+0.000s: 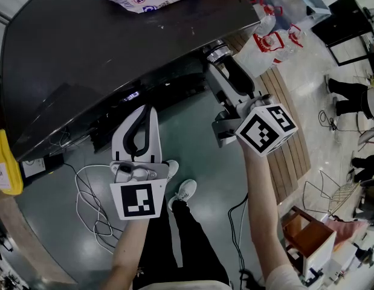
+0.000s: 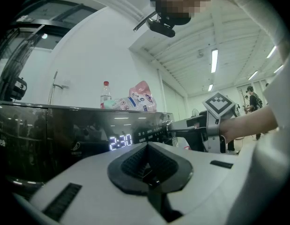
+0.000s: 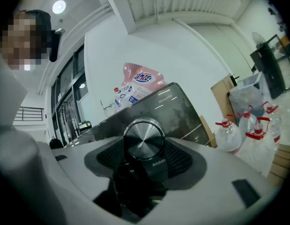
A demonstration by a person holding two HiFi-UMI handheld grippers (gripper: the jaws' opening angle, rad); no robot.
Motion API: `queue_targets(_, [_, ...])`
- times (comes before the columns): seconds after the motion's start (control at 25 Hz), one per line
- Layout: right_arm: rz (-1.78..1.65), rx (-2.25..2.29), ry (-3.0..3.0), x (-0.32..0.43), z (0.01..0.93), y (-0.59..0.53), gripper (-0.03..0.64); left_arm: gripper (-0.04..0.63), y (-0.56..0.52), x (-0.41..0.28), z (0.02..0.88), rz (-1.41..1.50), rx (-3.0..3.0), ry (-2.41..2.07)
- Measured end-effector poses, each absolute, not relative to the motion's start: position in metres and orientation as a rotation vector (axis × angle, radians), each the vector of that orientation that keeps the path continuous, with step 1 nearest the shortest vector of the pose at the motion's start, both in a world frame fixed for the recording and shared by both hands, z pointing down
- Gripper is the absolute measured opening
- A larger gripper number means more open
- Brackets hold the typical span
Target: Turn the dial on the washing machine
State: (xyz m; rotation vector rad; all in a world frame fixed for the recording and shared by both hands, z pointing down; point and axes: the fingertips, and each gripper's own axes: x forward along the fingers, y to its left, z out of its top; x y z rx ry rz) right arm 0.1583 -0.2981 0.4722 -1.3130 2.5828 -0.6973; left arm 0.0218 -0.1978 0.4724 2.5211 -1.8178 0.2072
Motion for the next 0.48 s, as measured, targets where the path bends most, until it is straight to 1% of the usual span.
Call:
queue_targets(0.36, [-0.910,-1.191,2.403,0.1590,0.4732,-0.2990,0.273,0.000,-0.1988,0.0209,0.4742,0.202,2.521,-1.814])
queue_targets(0.48, [-0.921,-1.171,2.387,0.1574,0.4721,-0.2991,0.273,0.000,-0.1996,0.0206,0.4742,0.200,2.521,-1.814])
